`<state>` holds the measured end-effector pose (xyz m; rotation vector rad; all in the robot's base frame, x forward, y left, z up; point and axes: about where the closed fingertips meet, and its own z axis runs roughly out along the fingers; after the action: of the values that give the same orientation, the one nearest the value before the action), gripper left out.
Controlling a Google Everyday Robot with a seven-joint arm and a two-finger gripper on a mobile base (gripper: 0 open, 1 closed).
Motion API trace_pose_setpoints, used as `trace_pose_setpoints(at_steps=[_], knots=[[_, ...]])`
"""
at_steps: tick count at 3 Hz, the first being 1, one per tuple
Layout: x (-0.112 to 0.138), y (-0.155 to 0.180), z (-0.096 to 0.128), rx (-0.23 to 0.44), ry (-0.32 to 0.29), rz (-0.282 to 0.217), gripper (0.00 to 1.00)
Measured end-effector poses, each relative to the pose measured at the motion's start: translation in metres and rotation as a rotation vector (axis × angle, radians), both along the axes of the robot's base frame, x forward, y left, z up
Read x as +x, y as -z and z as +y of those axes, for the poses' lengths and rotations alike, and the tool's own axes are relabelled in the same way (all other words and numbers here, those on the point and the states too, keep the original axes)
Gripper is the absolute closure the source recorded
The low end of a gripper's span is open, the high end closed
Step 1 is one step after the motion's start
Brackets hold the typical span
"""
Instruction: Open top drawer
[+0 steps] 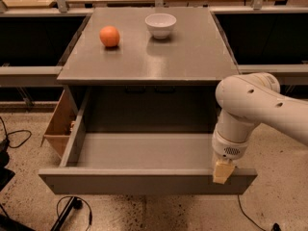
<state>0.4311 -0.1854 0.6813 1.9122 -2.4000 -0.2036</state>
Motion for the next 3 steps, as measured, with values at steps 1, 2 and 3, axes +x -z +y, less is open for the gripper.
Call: trace_pose_setpoints(at_steps=[1, 2, 3], knots=[[-0.035, -0.004, -0.006, -0.003, 0.007, 0.060, 1.00], [-0.054, -0.011, -0.010, -0.001, 0.015, 0.091, 1.00], [-0.054, -0.011, -0.010, -0.001, 0.015, 0.091, 0.81]])
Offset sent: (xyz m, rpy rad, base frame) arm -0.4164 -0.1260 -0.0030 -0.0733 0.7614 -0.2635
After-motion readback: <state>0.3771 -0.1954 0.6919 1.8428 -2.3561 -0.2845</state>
